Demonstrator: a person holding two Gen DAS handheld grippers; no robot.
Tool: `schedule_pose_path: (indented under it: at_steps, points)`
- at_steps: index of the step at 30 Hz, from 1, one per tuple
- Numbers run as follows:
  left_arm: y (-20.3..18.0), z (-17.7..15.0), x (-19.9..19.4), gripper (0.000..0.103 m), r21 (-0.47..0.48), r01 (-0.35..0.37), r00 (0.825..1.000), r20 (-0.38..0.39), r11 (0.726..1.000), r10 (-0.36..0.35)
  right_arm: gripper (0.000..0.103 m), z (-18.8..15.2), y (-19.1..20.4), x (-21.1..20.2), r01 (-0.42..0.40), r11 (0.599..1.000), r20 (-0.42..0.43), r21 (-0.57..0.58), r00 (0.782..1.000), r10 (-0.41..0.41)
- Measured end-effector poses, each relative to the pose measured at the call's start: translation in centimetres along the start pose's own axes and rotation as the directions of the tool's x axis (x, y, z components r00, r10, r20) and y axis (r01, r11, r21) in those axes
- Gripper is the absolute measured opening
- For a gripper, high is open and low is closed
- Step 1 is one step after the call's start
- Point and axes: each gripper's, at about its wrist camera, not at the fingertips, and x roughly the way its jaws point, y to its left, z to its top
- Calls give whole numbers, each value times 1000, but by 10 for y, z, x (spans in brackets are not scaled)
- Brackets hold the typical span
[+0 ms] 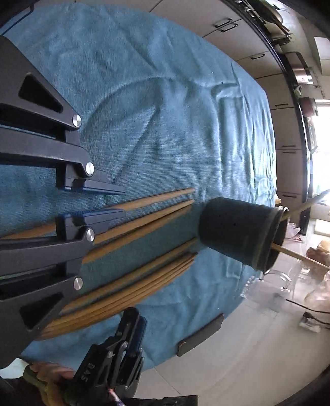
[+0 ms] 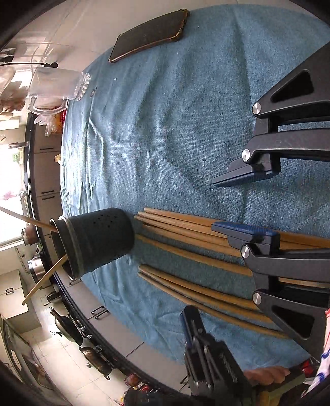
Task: Organize utensils
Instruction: 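Close the left gripper on a chopstick while the right gripper returns to the chopsticks, then close the right gripper on a chopstick while the left gripper holds its chopstick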
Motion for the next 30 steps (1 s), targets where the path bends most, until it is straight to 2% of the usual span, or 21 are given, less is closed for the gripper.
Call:
schedule_pose_path:
  at_steps: [8, 12, 16, 17, 20, 26, 30]
  points:
    - [-3, 12, 9, 10, -8, -14, 1000, -17, 1000, 14, 31, 6, 8, 4, 8, 1000, 4, -12, 1000, -8]
    - [-9, 16, 18, 10, -2, -30, 999, -41, 1000, 30, 30, 10, 13, 7, 55, 998, 4, -27, 999, -54]
    - [-16, 18, 21, 8, 19, -73, 996, -40, 997, 74, 16, 13, 17, 14, 114, 993, -13, -35, 993, -115]
    - [-15, 18, 21, 8, 5, -69, 997, -43, 998, 69, 12, 14, 17, 14, 121, 992, -15, -34, 993, -121]
    - [-5, 16, 19, 7, -28, -57, 997, -54, 998, 55, 9, 13, 8, 10, 111, 994, -28, -3, 993, -111]
    - [21, 0, 1, 7, -77, -37, 995, -93, 996, 30, 8, -3, -17, -8, 109, 994, -64, 24, 992, -107]
    - [26, -9, -9, 7, -75, -11, 991, -131, 997, 1, 9, -15, -34, -20, 99, 995, -89, 28, 991, -97]
